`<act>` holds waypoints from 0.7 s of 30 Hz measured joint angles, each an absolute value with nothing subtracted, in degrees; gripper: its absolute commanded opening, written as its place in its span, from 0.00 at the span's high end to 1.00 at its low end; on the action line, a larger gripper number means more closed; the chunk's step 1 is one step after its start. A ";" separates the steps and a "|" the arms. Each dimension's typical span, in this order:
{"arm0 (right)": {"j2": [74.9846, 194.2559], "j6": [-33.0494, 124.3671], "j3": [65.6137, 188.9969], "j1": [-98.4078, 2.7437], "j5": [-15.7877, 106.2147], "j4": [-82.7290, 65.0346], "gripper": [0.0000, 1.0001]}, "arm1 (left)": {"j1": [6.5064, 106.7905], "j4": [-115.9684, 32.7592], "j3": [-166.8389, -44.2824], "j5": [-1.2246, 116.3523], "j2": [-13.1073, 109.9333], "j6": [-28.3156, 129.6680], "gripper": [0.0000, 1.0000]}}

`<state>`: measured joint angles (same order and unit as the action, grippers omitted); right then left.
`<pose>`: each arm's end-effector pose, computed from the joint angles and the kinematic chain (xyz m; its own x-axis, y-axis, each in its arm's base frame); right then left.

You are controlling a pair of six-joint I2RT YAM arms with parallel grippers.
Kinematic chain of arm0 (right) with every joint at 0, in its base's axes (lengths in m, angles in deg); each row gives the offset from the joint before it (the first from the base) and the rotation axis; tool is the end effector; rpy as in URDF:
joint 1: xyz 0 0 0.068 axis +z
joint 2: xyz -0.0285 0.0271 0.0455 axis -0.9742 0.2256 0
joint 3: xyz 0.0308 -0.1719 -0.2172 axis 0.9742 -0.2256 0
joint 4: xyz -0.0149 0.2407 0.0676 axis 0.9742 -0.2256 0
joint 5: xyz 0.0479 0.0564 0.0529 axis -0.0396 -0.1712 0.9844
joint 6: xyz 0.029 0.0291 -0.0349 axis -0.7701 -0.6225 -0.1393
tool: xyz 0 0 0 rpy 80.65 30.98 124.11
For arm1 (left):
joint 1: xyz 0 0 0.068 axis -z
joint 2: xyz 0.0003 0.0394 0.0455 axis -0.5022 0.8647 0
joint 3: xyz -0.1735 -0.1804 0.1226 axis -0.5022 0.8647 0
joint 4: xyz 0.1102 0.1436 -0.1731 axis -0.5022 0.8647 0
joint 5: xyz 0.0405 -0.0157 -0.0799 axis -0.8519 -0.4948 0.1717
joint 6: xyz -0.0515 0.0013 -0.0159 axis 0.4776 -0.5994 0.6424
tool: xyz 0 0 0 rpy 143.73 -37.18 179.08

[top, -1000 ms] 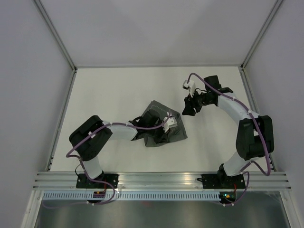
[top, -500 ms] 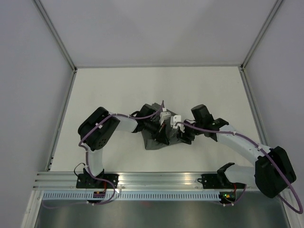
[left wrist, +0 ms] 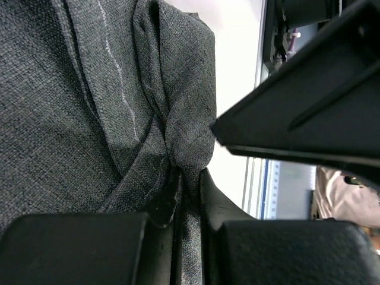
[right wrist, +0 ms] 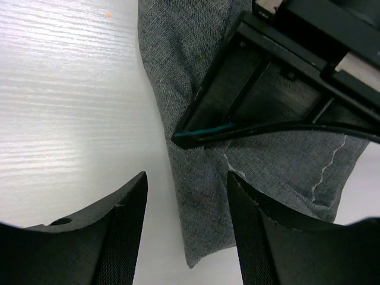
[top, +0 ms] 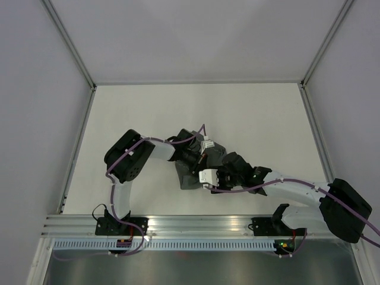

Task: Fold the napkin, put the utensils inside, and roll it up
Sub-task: Roll the napkin with the utensil

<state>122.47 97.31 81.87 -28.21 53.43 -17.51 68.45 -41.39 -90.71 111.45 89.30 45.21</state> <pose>0.1344 0.1680 0.1860 0.2476 -0.7464 -0.6177 -0.9438 -0.0417 -0.3280 0.2634 -0.2482 0.1105 -0.7260 0.5101 -0.4612 0.5926 0.1238 -0.7959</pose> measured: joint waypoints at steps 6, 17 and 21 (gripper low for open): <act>124.91 97.38 81.15 -24.16 49.28 -13.79 0.42 | 68.37 -39.03 -92.15 112.90 90.52 45.25 0.98; 130.22 97.99 81.01 -21.50 45.10 -9.86 0.68 | 68.37 -37.15 -92.59 112.94 90.63 45.25 0.94; 130.68 98.65 80.95 -21.48 44.36 -8.81 0.90 | 68.32 -36.76 -92.59 112.94 90.61 45.23 0.92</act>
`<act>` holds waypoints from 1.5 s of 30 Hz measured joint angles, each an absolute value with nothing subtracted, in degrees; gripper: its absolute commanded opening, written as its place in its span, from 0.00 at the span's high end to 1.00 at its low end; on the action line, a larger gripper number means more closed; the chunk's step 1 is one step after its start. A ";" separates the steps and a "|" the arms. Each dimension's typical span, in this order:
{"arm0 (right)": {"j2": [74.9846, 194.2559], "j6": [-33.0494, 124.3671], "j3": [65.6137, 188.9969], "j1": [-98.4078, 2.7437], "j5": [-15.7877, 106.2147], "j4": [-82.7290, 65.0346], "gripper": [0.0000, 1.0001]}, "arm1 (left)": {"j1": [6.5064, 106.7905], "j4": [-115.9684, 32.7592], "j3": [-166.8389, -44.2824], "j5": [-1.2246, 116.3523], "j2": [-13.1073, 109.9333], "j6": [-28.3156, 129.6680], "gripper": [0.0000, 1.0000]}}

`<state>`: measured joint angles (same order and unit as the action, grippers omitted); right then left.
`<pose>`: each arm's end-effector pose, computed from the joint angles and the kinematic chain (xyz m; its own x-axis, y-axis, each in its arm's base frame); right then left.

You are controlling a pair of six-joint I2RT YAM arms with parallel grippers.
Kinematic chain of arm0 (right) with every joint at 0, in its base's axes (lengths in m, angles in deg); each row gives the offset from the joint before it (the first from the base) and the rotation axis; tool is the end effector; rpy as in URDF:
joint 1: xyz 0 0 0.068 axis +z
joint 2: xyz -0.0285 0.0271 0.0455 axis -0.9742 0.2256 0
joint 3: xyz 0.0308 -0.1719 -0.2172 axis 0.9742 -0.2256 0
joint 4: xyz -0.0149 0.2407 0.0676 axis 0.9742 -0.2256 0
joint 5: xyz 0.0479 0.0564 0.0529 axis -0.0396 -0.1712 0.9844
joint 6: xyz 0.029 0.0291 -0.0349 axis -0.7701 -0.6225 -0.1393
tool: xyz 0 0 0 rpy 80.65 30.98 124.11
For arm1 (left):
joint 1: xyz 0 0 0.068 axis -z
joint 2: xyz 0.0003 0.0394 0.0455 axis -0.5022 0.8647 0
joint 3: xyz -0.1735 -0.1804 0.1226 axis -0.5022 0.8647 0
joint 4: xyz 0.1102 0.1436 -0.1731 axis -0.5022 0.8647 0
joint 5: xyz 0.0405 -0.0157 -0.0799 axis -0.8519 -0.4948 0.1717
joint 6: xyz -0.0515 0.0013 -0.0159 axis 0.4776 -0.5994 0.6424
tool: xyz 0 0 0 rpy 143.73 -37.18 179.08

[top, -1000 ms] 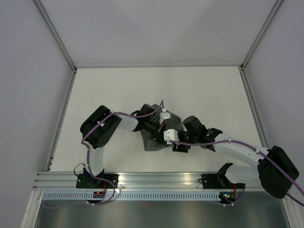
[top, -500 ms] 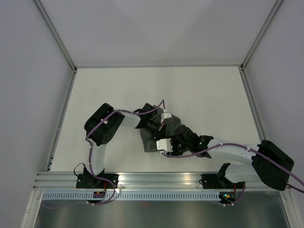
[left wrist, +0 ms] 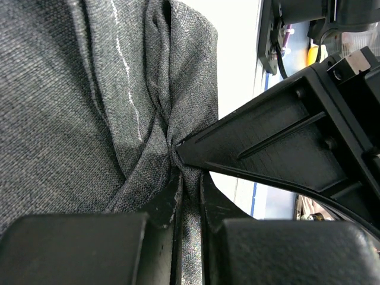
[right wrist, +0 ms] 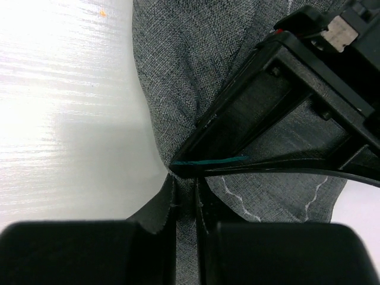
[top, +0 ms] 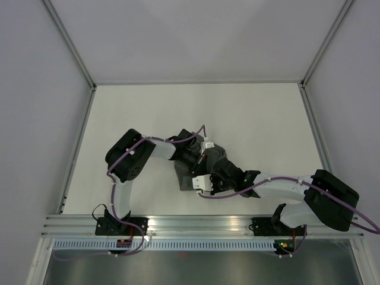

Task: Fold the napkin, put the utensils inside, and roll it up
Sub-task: Roll the napkin with the utensil

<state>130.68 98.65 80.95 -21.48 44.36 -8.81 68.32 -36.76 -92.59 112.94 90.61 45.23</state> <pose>0.1289 0.1947 0.1624 0.3289 -0.7862 -0.5233 -0.9031 -0.0998 -0.4177 0.2647 -0.2487 0.1069 -0.7502 0.5295 -0.3960 0.5373 0.1392 -0.8319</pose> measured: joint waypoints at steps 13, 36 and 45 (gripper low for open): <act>132.85 98.84 83.70 -22.35 45.50 -9.77 0.99 | 67.62 -35.82 -90.06 105.66 84.51 45.25 0.89; 144.06 100.74 99.55 -29.76 59.59 -28.66 1.00 | 59.25 -49.46 -76.50 69.95 57.08 55.59 0.90; 153.24 102.67 110.30 -35.79 70.13 -40.83 1.00 | 59.10 -59.10 -61.44 45.79 31.83 57.40 0.85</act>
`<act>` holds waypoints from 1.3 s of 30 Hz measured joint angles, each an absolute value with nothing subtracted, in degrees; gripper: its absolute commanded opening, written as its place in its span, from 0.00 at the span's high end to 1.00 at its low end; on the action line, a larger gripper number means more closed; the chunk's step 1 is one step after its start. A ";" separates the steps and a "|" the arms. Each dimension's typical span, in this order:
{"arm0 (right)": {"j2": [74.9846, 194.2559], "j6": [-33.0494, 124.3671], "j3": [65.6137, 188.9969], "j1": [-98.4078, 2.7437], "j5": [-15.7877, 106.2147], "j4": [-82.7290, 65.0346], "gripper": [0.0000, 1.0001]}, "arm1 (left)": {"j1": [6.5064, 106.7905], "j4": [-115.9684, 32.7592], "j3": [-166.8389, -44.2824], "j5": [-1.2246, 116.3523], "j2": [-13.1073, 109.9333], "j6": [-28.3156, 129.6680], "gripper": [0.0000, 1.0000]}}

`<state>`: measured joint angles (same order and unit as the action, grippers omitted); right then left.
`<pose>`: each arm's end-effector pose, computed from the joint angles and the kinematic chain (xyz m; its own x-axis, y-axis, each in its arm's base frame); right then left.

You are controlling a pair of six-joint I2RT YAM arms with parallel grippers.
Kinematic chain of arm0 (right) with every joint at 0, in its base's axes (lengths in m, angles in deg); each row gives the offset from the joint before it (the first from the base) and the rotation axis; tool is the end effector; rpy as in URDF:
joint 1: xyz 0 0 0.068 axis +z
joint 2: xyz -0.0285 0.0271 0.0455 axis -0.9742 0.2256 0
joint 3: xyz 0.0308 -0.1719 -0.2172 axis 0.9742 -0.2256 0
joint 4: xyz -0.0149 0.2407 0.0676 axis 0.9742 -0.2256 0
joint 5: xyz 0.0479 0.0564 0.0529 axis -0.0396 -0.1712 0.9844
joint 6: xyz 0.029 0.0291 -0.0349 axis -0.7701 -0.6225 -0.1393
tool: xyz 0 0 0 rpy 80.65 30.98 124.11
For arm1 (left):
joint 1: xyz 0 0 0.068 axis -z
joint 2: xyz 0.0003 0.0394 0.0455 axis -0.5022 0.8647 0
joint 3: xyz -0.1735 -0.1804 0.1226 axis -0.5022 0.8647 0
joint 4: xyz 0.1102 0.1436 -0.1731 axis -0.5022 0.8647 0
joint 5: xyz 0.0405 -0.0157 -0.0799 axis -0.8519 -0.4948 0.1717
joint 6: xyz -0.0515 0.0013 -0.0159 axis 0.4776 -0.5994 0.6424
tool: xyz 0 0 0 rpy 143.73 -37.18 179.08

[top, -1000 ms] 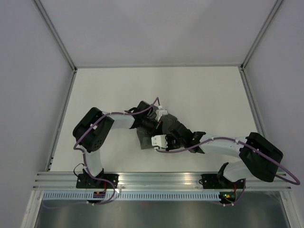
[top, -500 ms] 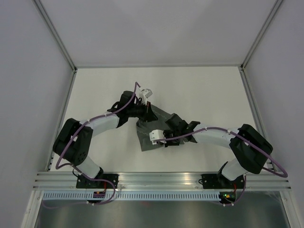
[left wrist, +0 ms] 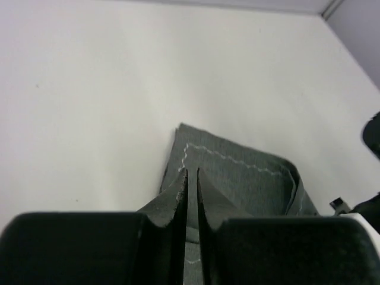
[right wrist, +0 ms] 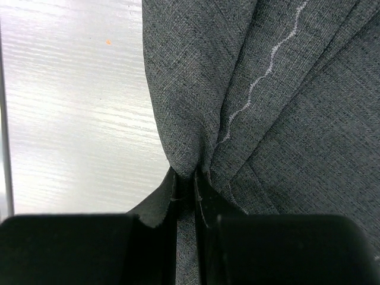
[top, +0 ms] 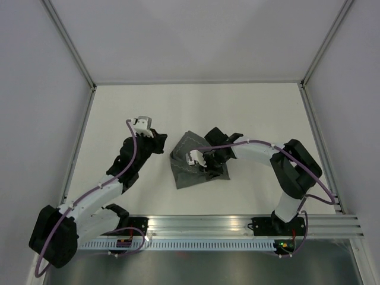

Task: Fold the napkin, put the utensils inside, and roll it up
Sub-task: Roll the napkin with the utensil

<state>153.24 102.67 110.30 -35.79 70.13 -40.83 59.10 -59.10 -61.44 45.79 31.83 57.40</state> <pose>0.2208 0.2185 0.1719 0.0516 -0.8152 -0.5769 -0.9831 -0.1430 0.1142 0.1925 -0.1040 0.2555 -0.2963 -0.1943 -0.9351 0.3556 0.8863 -0.2968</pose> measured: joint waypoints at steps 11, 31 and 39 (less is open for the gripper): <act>167.36 104.39 124.79 -42.52 82.39 -57.77 1.00 | 68.28 -64.76 -55.96 37.73 21.50 46.76 0.80; 177.15 102.82 134.65 -45.26 87.44 -69.90 1.00 | 96.85 -57.59 -67.17 31.89 54.59 23.37 0.50; 177.39 102.34 134.69 -45.36 87.70 -70.21 1.00 | 97.20 -55.82 -68.92 34.30 60.49 23.15 0.50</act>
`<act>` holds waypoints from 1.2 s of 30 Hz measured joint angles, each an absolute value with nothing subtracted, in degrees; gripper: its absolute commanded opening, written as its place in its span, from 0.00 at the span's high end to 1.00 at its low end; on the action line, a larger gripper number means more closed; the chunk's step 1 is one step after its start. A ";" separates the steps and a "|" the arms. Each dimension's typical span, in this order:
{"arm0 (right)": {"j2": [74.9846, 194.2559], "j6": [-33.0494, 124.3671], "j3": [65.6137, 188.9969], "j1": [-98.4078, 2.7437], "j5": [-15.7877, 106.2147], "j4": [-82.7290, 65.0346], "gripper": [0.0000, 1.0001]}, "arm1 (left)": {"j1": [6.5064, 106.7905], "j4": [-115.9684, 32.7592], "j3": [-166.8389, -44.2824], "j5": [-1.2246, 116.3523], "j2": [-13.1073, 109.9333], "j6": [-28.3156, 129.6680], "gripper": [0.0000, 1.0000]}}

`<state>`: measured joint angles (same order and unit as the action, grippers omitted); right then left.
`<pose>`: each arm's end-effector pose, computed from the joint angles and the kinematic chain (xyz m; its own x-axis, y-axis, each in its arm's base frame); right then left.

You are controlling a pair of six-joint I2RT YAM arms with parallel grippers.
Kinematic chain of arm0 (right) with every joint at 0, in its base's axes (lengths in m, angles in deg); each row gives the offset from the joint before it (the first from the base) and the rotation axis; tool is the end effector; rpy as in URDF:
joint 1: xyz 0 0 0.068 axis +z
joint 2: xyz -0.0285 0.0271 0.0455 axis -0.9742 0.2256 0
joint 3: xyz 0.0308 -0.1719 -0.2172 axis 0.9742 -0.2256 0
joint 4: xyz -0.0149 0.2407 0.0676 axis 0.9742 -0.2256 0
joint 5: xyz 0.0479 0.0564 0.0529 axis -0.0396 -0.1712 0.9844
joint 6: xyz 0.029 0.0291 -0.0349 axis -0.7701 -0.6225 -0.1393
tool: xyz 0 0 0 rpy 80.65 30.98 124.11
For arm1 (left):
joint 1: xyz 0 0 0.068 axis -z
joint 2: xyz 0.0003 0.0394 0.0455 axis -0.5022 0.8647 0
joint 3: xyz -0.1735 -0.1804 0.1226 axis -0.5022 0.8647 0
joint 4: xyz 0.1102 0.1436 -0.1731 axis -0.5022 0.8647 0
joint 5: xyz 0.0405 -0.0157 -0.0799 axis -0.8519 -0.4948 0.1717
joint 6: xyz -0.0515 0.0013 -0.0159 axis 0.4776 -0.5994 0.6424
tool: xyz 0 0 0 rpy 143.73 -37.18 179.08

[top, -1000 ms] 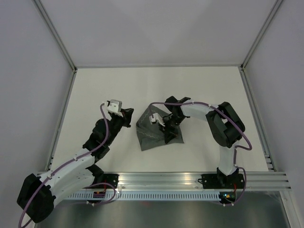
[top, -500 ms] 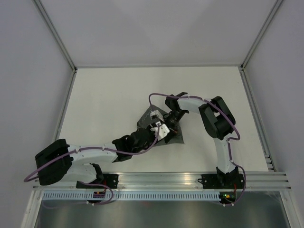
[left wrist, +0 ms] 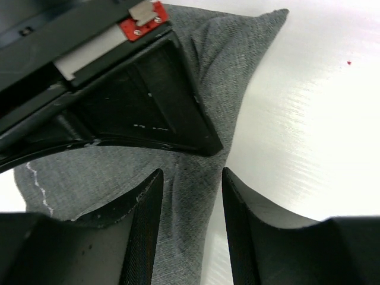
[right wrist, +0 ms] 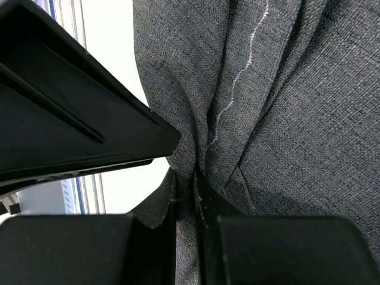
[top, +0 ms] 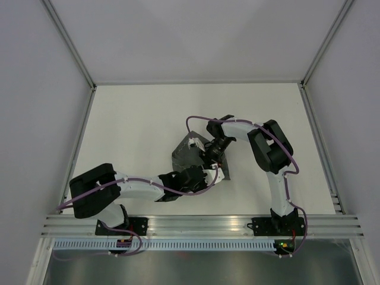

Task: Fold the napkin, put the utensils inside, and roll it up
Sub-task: Roll the napkin with the utensil

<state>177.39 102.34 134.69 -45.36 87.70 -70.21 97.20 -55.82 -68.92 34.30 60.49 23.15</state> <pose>0.2964 0.2144 0.1363 -0.3891 -0.8149 -0.4295 -0.7584 0.0186 0.6516 0.1205 -0.2610 0.1734 0.0034 0.6726 -0.7400 0.8388 0.4009 0.3683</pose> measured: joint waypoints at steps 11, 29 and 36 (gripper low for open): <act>178.11 101.53 135.11 -45.69 88.20 -70.88 1.00 | 97.26 -55.07 -69.05 36.44 62.61 23.20 0.50; 178.66 100.57 135.39 -46.41 88.07 -71.82 0.74 | 96.76 -57.85 -70.14 36.37 65.89 23.24 0.97; 175.93 99.30 135.07 -47.31 86.96 -72.98 0.46 | 93.59 -59.55 -70.67 42.67 66.46 24.97 0.98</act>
<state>175.93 99.30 135.07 -47.31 86.96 -72.98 93.59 -59.55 -70.67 42.67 66.46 24.97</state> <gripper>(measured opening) 0.514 0.150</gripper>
